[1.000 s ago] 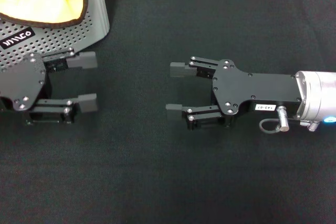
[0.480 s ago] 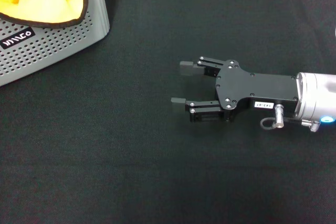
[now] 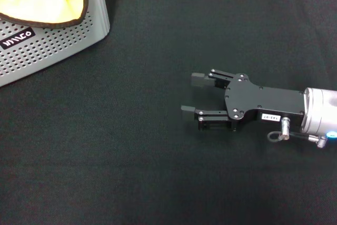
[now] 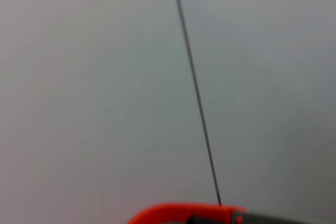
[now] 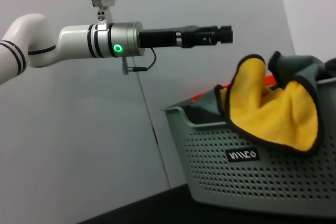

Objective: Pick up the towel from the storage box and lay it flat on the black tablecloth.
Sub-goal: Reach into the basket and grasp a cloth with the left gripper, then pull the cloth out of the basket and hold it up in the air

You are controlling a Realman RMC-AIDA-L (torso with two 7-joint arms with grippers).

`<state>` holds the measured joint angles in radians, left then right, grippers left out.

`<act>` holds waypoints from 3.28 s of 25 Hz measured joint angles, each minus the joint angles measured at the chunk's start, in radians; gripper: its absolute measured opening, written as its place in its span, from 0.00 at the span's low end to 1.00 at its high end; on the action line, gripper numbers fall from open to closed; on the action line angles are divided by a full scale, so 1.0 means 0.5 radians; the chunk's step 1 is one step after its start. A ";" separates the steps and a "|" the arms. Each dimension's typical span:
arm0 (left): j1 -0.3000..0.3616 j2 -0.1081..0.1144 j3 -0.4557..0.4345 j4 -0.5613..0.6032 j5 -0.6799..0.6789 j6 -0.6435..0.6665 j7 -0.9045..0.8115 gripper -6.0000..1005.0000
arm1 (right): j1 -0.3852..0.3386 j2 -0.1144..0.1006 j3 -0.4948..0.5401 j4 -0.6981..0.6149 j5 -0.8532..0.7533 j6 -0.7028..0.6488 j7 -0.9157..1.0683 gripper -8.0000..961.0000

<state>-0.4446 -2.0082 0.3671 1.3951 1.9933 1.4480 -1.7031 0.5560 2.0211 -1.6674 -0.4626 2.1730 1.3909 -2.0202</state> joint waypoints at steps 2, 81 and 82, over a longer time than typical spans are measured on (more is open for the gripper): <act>-0.046 0.009 0.017 -0.070 0.126 -0.052 0.000 0.80 | -0.013 0.002 0.000 0.011 0.001 -0.011 0.000 0.91; 0.008 0.109 0.144 -0.342 -1.389 0.882 -0.425 0.03 | -0.299 0.013 -0.896 -0.602 0.758 -0.893 -1.897 0.89; 0.002 0.108 0.143 -0.344 -1.384 0.881 -0.424 0.03 | -0.313 0.014 -0.930 -0.649 0.775 -0.945 -1.933 0.88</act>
<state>-0.4437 -1.9545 0.4387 1.2232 1.3014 1.8887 -1.9152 0.3995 2.0281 -2.1323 -0.7871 2.5605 0.9183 -2.9867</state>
